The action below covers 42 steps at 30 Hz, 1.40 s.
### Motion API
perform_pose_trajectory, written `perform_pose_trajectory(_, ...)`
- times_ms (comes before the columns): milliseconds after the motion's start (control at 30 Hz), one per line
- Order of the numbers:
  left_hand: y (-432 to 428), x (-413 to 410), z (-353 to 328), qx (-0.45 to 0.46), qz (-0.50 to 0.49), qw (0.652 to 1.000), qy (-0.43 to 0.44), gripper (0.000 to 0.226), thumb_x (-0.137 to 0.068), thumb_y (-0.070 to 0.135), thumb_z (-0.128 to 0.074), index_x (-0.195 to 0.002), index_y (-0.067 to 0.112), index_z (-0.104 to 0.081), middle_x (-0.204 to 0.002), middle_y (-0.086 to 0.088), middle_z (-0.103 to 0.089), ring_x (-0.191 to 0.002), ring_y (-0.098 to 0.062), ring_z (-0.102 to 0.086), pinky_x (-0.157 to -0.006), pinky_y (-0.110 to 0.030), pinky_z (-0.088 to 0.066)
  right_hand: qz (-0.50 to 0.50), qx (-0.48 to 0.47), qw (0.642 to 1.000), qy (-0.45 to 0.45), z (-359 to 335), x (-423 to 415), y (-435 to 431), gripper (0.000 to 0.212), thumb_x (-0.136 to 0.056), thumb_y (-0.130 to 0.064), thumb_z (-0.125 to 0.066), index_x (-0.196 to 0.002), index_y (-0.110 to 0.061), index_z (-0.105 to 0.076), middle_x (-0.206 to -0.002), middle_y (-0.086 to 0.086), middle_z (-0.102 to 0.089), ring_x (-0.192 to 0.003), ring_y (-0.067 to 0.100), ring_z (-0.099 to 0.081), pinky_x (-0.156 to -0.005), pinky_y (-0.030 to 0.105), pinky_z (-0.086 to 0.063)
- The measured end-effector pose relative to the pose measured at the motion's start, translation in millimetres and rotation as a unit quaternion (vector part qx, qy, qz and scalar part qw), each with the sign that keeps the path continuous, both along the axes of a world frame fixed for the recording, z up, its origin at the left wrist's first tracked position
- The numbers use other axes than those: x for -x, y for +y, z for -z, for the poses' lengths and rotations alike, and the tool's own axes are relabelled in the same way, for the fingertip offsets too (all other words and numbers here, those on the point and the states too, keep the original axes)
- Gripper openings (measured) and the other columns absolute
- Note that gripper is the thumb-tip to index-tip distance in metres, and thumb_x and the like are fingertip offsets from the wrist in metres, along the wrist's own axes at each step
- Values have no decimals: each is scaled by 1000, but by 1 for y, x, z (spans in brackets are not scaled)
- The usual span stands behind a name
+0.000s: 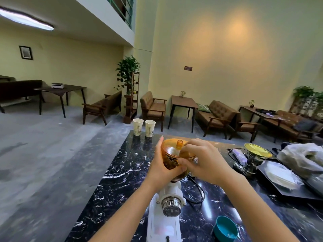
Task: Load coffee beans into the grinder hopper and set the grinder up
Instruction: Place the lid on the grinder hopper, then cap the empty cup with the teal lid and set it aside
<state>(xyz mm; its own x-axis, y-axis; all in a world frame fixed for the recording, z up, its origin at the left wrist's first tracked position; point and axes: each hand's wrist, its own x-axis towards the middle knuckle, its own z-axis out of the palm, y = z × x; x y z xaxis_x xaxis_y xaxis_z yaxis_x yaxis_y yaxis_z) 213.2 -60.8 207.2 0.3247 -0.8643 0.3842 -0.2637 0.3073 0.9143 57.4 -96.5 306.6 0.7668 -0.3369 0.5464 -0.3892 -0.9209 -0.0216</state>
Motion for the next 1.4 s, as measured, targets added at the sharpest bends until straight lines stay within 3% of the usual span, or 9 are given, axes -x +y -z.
perform_pose_trajectory(133, 7, 7, 4, 6, -47, 999, -16, 110, -66, 42, -82, -150, 31, -11, -148, -3, -35, -134, -19, -38, -110, -43, -37, 8, -70, 994, -82, -1, 23, -1, 26, -80, -32, -70, -99, -14, -71, -99, 2, -69, -91, 13, -61, -82, 24, -46)
perform_pose_trajectory(267, 31, 34, 45, 168, -257, 942, -138, 40, -82, 23, -59, -116, 5, -49, -112, -17, -51, -102, -32, -51, -87, -42, -47, 101, -185, 977, -36, 20, 92, -32, 24, -81, -28, -70, -101, -14, -71, -89, -9, -67, -82, 3, -61, -77, 1, -40)
perform_pose_trajectory(400, 50, 92, 103, 188, -91, 951, -226, 4, -83, 15, -50, -83, 11, -51, -75, -8, -54, -70, -16, -47, -65, -21, -40, 244, -307, 919, 40, 73, 188, -81, 20, -79, -31, -71, -96, -19, -72, -90, -4, -72, -84, 12, -66, -82, 25, -49)
perform_pose_trajectory(633, 2, 207, 185, -161, 122, 958, -204, 64, -75, 30, -75, -132, 19, -49, -121, 6, -55, -103, -5, -55, -91, -19, -45, 252, -410, 866, 139, 216, 286, -136, 35, -72, -11, -72, -107, -11, -66, -94, 4, -69, -87, 18, -64, -75, 21, -44)
perform_pose_trajectory(833, -27, 290, 208, -251, 54, 959, -121, 108, -46, 47, -86, -138, 37, -29, -136, 16, -45, -123, 3, -44, -104, -20, -36, 90, -339, 925, 145, 288, 285, -169, 79, -65, -42, -77, -131, -9, -51, -125, 13, -63, -112, 28, -57, -92, 31, -39)
perform_pose_trajectory(967, -30, 316, 203, -280, -52, 957, -59, 91, -40, 45, -86, -120, 39, -43, -121, 20, -58, -110, 13, -52, -92, -3, -36, -13, -352, 928, 121, 302, 251, -177, 100, -64, -60, -67, -144, -11, -31, -140, 12, -50, -129, 28, -45, -107, 42, -33)
perform_pose_trajectory(1100, -22, 321, 190, -297, -108, 946, -74, 76, -43, 46, -85, -113, 34, -56, -104, 28, -64, -98, 23, -55, -80, 5, -37, -41, -396, 913, 85, 309, 219, -167, 82, -69, -54, -65, -139, -20, -37, -145, 1, -43, -141, 19, -28, -112, 62, 6)
perform_pose_trajectory(1233, -6, 303, 182, -315, -161, 930, -103, 71, -46, 46, -85, -109, 32, -57, -100, 22, -68, -94, 17, -58, -76, 2, -40, -16, -497, 866, -55, 300, 226, -160, 71, -52, -54, -75, -110, -28, -42, -103, -16, -57, -107, -4, -50, -109, 54, -25)
perform_pose_trajectory(1400, 9, 289, 172, -312, -202, 917, -143, 63, -50, 44, -86, -102, 47, -49, -99, 24, -64, -89, 6, -62, -70, -10, -49, -93, -543, 826, -117, 267, 269, -155, 73, -48, -21, -79, -110, -43, -48, -114, -7, -52, -107, 13, -55, -88, 24, -48)
